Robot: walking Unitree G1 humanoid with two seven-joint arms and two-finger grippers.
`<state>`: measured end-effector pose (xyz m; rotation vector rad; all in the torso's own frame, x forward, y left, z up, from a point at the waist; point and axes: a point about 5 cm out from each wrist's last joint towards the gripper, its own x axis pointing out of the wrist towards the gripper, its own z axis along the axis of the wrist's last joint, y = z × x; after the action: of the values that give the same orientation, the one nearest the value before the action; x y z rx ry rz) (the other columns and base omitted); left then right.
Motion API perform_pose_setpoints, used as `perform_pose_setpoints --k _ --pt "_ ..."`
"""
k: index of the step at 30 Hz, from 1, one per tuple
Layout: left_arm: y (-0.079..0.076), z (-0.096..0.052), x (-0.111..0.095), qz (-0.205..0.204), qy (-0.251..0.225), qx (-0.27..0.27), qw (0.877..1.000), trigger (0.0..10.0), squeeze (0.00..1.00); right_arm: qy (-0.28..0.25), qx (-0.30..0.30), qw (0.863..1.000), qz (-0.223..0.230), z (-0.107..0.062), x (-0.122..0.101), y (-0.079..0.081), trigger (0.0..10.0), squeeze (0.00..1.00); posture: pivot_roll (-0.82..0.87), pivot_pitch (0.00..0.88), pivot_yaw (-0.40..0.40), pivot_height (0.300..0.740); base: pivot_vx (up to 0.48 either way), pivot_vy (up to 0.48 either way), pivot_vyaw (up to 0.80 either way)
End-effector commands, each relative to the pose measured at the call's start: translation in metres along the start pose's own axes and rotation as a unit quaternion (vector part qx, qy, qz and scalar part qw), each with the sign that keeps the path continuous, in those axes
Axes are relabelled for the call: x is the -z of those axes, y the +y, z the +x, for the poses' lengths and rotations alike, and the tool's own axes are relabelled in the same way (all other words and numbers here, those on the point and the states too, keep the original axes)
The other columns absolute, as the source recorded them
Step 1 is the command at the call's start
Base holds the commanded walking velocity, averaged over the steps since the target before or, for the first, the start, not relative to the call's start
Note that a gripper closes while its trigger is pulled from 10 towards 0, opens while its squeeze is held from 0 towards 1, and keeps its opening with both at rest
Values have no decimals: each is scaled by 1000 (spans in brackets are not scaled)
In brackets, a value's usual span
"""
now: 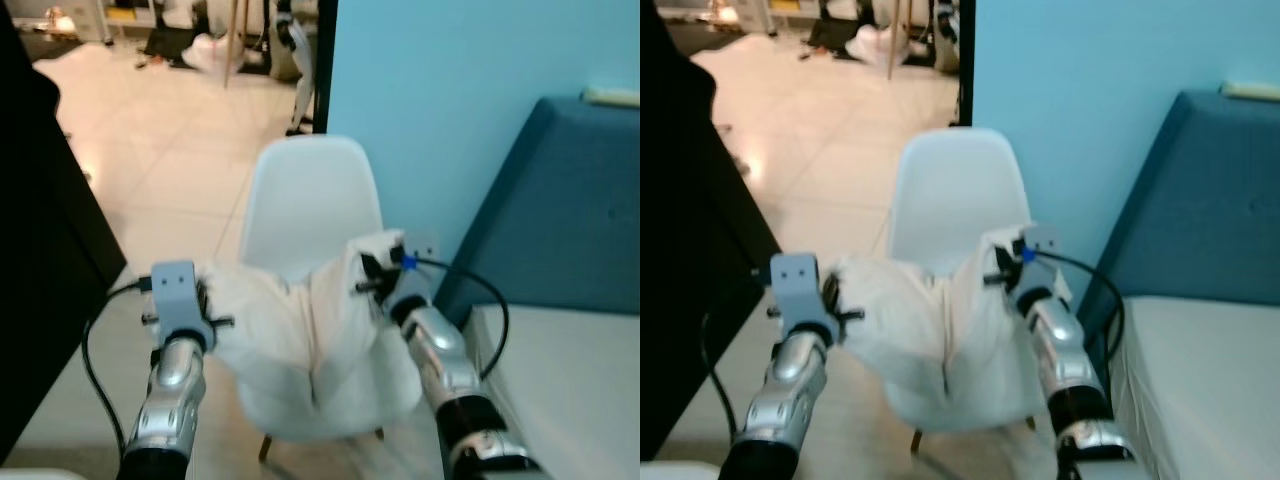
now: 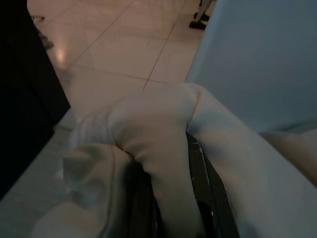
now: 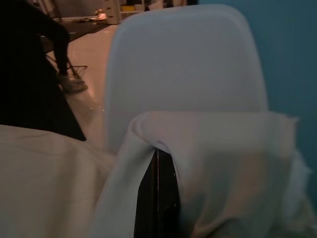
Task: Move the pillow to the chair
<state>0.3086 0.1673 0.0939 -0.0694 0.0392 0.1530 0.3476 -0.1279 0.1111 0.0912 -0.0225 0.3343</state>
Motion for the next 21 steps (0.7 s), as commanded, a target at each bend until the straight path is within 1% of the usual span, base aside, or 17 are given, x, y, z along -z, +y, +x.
perform_pose_setpoints --k 1,3,11,15,18,21 --pt "-8 2 -4 5 -8 18 1000 10000 0 -13 -1 1000 3 1 -5 -1 10000 0 14 47 -13 740 296 0 -800" --pt "-8 2 -4 5 -8 19 1000 10000 0 -21 3 1000 -13 0 -7 -2 10000 0 14 47 -13 740 292 0 -619" --pt "-8 1 -3 3 -6 26 1000 10000 0 -23 2 1000 -7 0 -8 -1 10000 0 15 50 -13 740 287 0 0" --pt "-10 -1 -4 5 -12 32 999 10000 0 -24 2 1000 -8 0 -8 -1 10000 0 14 51 -15 740 0 0 0" --pt "-9 -1 -4 3 -17 23 1000 10000 0 -25 2 1000 -9 0 -8 -1 10000 0 15 51 -17 740 0 0 0" --pt "-5 -1 -5 7 -22 3 1000 10000 0 -25 -2 1000 -9 0 -9 -1 10000 0 17 52 -20 740 0 0 0"
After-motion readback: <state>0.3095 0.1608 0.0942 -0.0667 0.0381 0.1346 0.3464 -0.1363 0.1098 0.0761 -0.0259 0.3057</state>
